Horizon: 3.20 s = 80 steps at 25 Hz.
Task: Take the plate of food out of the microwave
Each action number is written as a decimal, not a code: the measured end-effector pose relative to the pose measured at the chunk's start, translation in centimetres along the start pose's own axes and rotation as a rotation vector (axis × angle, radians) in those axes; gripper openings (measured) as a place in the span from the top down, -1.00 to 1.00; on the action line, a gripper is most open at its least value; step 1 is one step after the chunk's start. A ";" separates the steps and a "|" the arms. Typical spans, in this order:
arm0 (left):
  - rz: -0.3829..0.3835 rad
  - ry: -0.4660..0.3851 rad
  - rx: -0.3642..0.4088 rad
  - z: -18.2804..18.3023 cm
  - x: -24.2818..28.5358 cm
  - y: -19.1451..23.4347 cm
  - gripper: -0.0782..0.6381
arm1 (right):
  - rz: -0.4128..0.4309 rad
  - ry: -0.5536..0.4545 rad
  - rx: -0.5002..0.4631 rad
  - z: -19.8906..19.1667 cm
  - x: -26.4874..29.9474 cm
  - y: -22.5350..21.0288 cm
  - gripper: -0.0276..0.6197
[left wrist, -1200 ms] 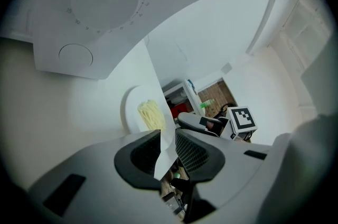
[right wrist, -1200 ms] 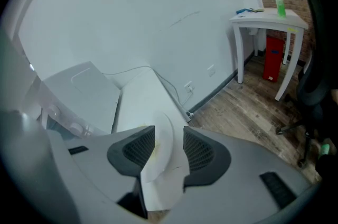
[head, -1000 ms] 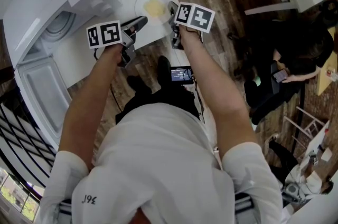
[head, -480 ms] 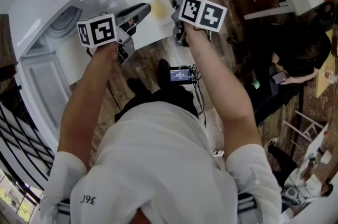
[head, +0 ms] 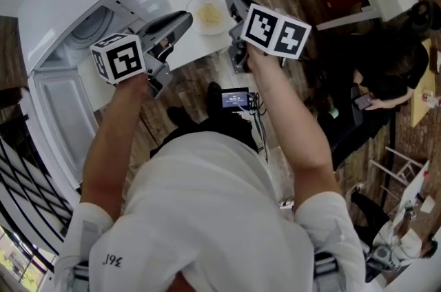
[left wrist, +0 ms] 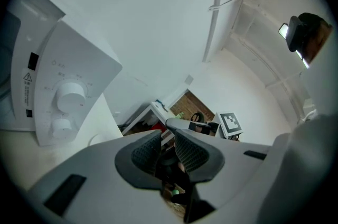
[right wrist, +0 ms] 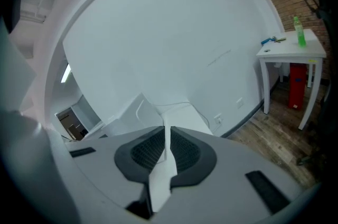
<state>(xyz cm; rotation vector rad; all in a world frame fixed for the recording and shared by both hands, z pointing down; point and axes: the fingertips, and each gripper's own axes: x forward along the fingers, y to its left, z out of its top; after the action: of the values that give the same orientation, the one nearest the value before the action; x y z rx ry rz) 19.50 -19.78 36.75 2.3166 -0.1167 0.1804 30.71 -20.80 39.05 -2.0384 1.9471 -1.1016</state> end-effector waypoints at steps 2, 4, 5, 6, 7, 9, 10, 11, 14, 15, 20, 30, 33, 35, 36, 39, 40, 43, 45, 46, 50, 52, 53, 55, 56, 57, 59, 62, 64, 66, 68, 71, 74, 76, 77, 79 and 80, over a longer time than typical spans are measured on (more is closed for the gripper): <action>-0.005 -0.016 0.006 0.0 -1.0 -0.9 0.54 | 0.011 -0.010 -0.005 0.1 -1.1 0.9 0.87; -0.007 -0.037 0.009 -0.1 -2.2 -1.6 0.63 | 0.028 -0.018 -0.010 0.2 -2.2 1.7 0.91; -0.010 -0.048 0.011 0.0 -2.7 -2.0 0.65 | 0.038 -0.022 -0.013 0.3 -2.8 2.2 0.91; -0.012 -0.058 0.014 0.0 -3.2 -2.4 0.66 | 0.047 -0.026 -0.018 0.3 -3.3 2.6 0.91; -0.013 -0.066 0.018 0.0 -3.7 -2.8 0.67 | 0.055 -0.029 -0.024 0.4 -3.8 3.1 0.91; -0.014 -0.077 0.031 0.0 -4.6 -3.5 0.70 | 0.068 -0.031 -0.043 0.2 -4.7 3.9 0.91; -0.015 -0.081 0.037 0.0 -5.0 -3.9 0.73 | 0.074 -0.029 -0.054 0.1 -5.1 4.3 0.91; -0.016 -0.084 0.042 -0.1 -5.4 -4.2 0.76 | 0.080 -0.026 -0.065 -0.1 -5.5 4.7 0.91; -0.023 -0.089 0.054 -0.3 -6.4 -5.0 0.76 | 0.102 -0.021 -0.086 -0.5 -6.4 5.9 0.91; -0.026 -0.090 0.056 -0.4 -6.7 -5.3 0.76 | 0.109 -0.022 -0.087 -0.5 -6.7 6.3 0.91; -0.042 -0.102 0.060 -0.7 -8.4 -6.4 0.76 | 0.137 -0.025 -0.087 -1.0 -8.2 7.7 0.91; -0.049 -0.114 0.078 -1.5 -11.5 -7.4 0.76 | 0.139 -0.010 -0.123 -3.2 -9.9 9.1 0.91; -0.037 -0.115 0.073 -2.0 -12.0 -7.2 0.76 | 0.131 -0.007 -0.133 -3.5 -10.4 9.1 0.91; -0.035 -0.116 0.064 -2.2 -12.3 -7.1 0.76 | 0.129 -0.004 -0.145 -3.9 -10.6 9.2 0.91; -0.034 -0.116 0.060 -2.3 -12.5 -7.1 0.76 | 0.129 -0.002 -0.151 -4.0 -10.7 9.3 0.91; -0.034 -0.117 0.051 -2.6 -13.0 -7.2 0.76 | 0.131 0.003 -0.166 -4.4 -11.0 9.6 0.91; -0.033 -0.118 0.049 -2.7 -13.2 -7.3 0.76 | 0.133 0.005 -0.168 -4.6 -11.1 9.7 0.91; -0.031 -0.119 0.048 -2.9 -13.7 -7.6 0.76 | 0.142 0.012 -0.171 -5.1 -11.4 10.2 0.91; -0.031 -0.117 0.052 -3.1 -14.0 -7.7 0.76 | 0.148 0.017 -0.174 -5.5 -11.4 10.5 0.91; -0.030 -0.115 0.054 -3.2 -14.1 -7.7 0.76 | 0.150 0.019 -0.176 -5.6 -11.4 10.6 0.91; -0.016 -0.110 0.041 -4.1 -14.6 -7.3 0.76 | 0.157 0.026 -0.200 -6.1 -11.5 11.2 0.91; -0.009 -0.113 0.031 -4.4 -14.9 -7.2 0.76 | 0.165 0.030 -0.206 -6.3 -11.6 11.6 0.91; -0.006 -0.114 0.028 -4.5 -15.1 -7.2 0.76 | 0.167 0.031 -0.206 -6.3 -11.6 11.8 0.91; -0.002 -0.116 0.026 -4.7 -15.3 -7.2 0.76 | 0.169 0.034 -0.207 -6.4 -11.6 11.8 0.91; 0.000 -0.116 0.025 -4.7 -15.4 -7.2 0.76 | 0.169 0.034 -0.210 -6.4 -11.6 11.9 0.91; 0.002 -0.117 0.024 -4.8 -15.5 -7.2 0.76 | 0.169 0.034 -0.213 -6.5 -11.6 11.8 0.91; 0.004 -0.119 0.024 -4.8 -15.6 -7.2 0.76 | 0.167 0.032 -0.217 -6.4 -11.6 11.8 0.91; 0.005 -0.121 0.025 -4.8 -15.7 -7.2 0.76 | 0.166 0.031 -0.220 -6.3 -11.6 11.6 0.91; 0.005 -0.121 0.026 -4.8 -15.7 -7.2 0.76 | 0.164 0.031 -0.220 -6.3 -11.6 11.6 0.91; 0.004 -0.120 0.028 -4.8 -15.7 -7.2 0.76 | 0.162 0.031 -0.224 -6.3 -11.5 11.5 0.91; 0.004 -0.120 0.030 -4.8 -15.7 -7.2 0.76 | 0.158 0.032 -0.231 -6.4 -11.5 11.4 0.91; 0.004 -0.118 0.029 -4.9 -15.7 -7.3 0.76 | 0.148 0.034 -0.243 -6.4 -11.6 11.1 0.91; 0.006 -0.114 0.027 -5.1 -15.7 -7.3 0.76 | 0.143 0.034 -0.244 -6.4 -11.7 11.0 0.91; 0.005 -0.114 0.024 -5.2 -15.7 -7.3 0.76 | 0.142 0.033 -0.245 -6.4 -11.7 10.9 0.91; 0.005 -0.113 0.022 -5.3 -15.7 -7.2 0.76 | 0.142 0.033 -0.244 -6.4 -11.7 10.8 0.91; 0.005 -0.112 0.017 -5.4 -15.7 -7.2 0.76 | 0.142 0.034 -0.243 -6.4 -11.7 10.8 0.91; 0.006 -0.111 0.015 -5.5 -15.7 -7.2 0.76 | 0.141 0.035 -0.243 -6.3 -11.7 10.7 0.91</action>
<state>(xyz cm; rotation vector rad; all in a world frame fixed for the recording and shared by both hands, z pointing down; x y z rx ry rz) 4.51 -10.41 32.68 2.3411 -0.1792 0.0557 19.37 -9.53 32.96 -1.9638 2.3022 -0.9164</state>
